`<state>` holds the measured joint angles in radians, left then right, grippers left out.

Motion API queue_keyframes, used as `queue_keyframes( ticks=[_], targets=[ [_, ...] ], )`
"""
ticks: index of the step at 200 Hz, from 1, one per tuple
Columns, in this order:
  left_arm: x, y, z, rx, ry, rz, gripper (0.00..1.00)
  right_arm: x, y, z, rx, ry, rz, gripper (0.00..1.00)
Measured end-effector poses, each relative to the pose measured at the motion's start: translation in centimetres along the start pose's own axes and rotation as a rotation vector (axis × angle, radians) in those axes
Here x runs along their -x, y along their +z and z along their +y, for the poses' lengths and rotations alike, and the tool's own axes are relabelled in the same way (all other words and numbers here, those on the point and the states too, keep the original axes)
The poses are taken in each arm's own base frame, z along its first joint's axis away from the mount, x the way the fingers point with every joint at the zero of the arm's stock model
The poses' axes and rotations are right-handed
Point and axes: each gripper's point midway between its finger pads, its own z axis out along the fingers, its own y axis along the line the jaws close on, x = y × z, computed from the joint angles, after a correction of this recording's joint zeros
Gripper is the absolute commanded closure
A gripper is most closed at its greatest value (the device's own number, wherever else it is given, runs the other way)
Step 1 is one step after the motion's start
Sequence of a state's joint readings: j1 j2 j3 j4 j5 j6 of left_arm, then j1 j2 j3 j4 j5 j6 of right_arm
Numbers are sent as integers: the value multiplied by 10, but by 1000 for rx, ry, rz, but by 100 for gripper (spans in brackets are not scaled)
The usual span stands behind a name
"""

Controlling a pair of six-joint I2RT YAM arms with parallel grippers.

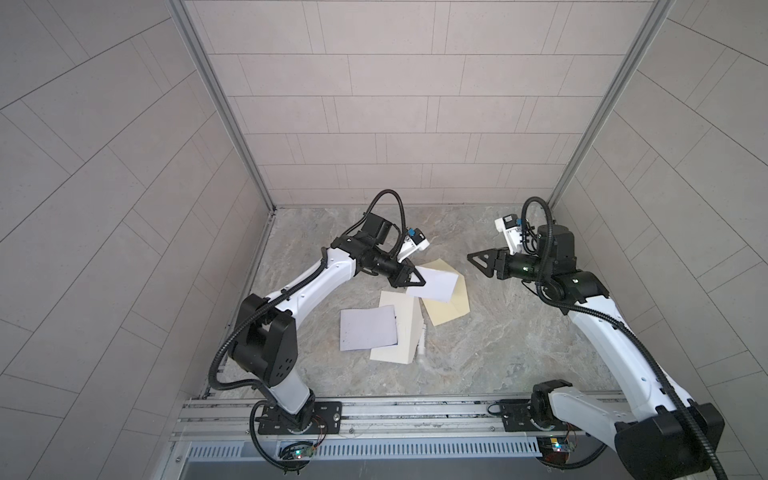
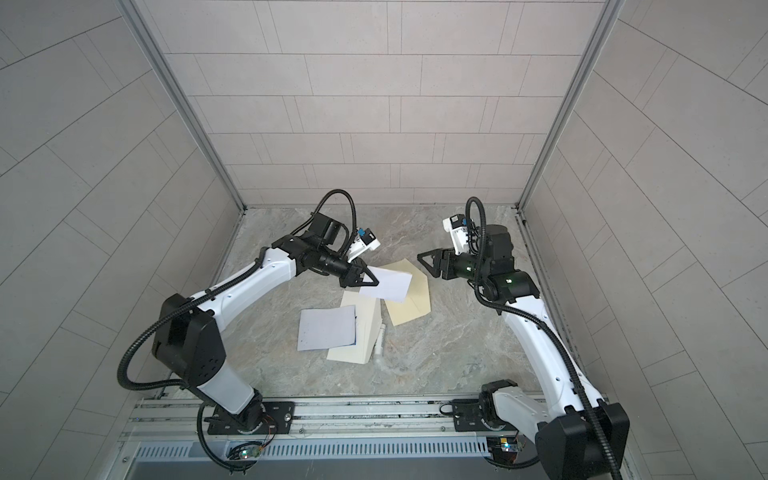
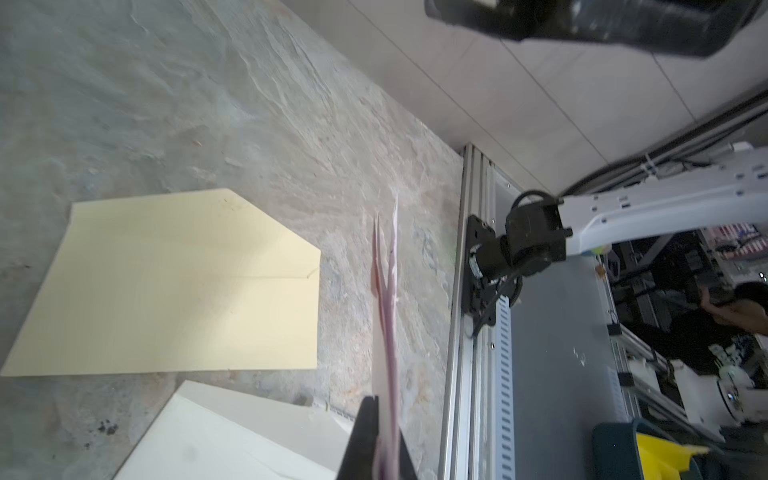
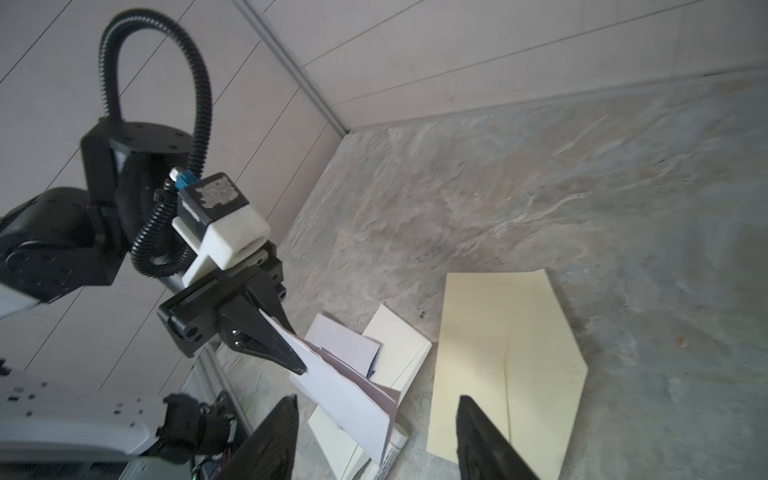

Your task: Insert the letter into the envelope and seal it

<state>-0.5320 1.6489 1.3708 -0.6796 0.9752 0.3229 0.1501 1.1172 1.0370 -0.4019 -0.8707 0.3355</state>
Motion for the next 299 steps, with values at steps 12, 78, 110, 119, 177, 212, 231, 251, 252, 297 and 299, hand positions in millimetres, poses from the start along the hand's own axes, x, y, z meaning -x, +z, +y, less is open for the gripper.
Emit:
queue_keyframes(
  ticks=[12, 78, 110, 119, 177, 212, 231, 251, 252, 297, 299],
  targets=[
    [-12, 2, -9, -31, 30, 47, 100, -14, 12, 12, 61, -21, 80, 38],
    [-28, 1, -38, -146, 173, 106, 100, -70, 56, 53, 262, -76, 366, 44],
    [-30, 0, -40, -150, 191, 111, 100, -86, 61, 69, 325, -98, 429, 51],
    [-30, 0, -40, -150, 192, 112, 100, -90, 61, 72, 341, -102, 442, 56],
    [-27, 0, -34, -109, 202, 103, 99, -99, 67, 69, 327, -91, 478, 100],
    [-12, -2, -11, -4, 140, -18, 57, -94, 73, 46, 188, -86, 422, 100],
    [5, -11, 15, 65, 29, -142, 46, -91, 76, 14, 47, -31, 369, 100],
    [23, -20, 55, 161, -140, -253, 45, -86, 76, -29, -133, 44, 304, 100],
    [23, -20, 57, 166, -146, -257, 45, -86, 76, -30, -139, 46, 301, 100],
    [-6, 7, 149, 411, -555, -273, 44, -77, 62, -115, -493, 191, 182, 100],
    [-9, 9, 151, 421, -569, -266, 44, -76, 62, -118, -503, 196, 177, 100]
  ],
)
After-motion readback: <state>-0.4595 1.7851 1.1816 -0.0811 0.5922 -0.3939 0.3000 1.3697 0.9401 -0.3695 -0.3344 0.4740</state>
